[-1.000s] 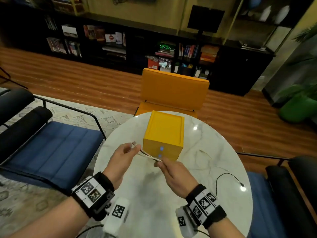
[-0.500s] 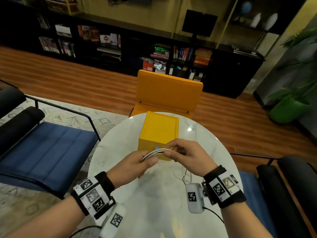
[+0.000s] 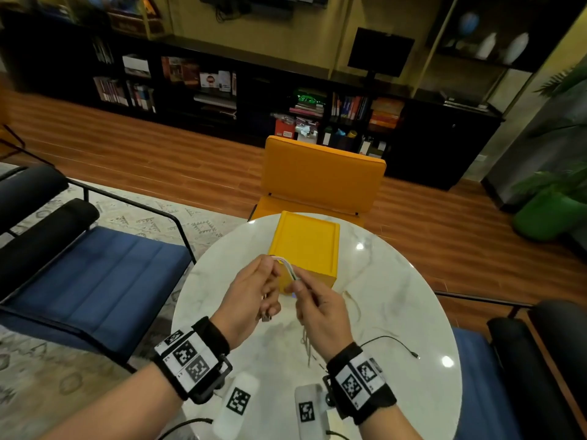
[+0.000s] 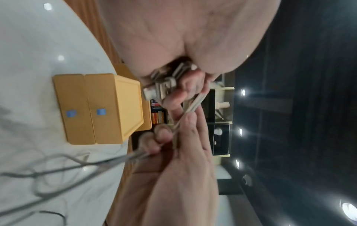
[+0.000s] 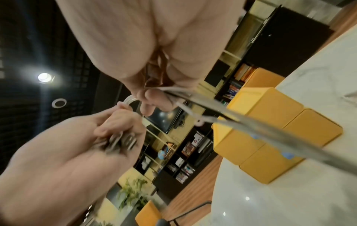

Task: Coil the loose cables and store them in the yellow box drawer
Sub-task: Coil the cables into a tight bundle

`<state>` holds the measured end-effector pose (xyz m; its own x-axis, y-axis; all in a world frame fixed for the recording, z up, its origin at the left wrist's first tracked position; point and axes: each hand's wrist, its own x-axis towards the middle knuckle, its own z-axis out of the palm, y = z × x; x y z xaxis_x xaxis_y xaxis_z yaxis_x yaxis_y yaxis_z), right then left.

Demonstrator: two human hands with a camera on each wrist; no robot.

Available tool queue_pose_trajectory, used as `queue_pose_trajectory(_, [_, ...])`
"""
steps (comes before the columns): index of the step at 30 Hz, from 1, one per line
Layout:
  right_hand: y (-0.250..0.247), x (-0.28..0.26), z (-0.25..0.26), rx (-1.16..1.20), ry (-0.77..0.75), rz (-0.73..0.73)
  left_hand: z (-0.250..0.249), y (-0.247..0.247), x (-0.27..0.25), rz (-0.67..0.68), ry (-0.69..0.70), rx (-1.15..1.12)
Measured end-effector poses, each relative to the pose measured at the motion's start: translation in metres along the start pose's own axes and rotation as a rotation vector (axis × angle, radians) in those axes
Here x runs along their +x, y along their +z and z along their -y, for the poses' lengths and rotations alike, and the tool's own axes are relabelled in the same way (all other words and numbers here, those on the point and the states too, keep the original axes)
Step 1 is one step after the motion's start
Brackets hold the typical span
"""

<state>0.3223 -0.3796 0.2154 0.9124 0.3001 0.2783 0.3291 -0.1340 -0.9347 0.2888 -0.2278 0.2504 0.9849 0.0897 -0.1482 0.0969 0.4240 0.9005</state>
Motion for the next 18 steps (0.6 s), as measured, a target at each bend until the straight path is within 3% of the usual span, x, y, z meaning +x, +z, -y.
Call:
queue_pose_trajectory(2, [0.010, -0.006, -0.001, -0.028, -0.025, 0.037, -0.002, 0.002, 0.000, -0.103, 0.016, -0.030])
queue_pose_trajectory(7, [0.025, -0.004, 0.006, -0.168, -0.186, -0.077, 0.000, 0.010, -0.004, -0.180, 0.058, 0.173])
queue_pose_trajectory(12, [0.029, 0.000, 0.012, -0.216, -0.151, -0.079, 0.002, 0.013, 0.003, -0.241, 0.028, 0.135])
queue_pose_trajectory(15, [0.026, -0.005, 0.012, -0.200, -0.025, 0.017, -0.007, 0.012, 0.011, -0.317, 0.044, 0.166])
queue_pose_trajectory(18, [0.011, -0.026, -0.008, -0.343, 0.069, 0.292, -0.022, -0.010, 0.033, -0.492, 0.047, 0.140])
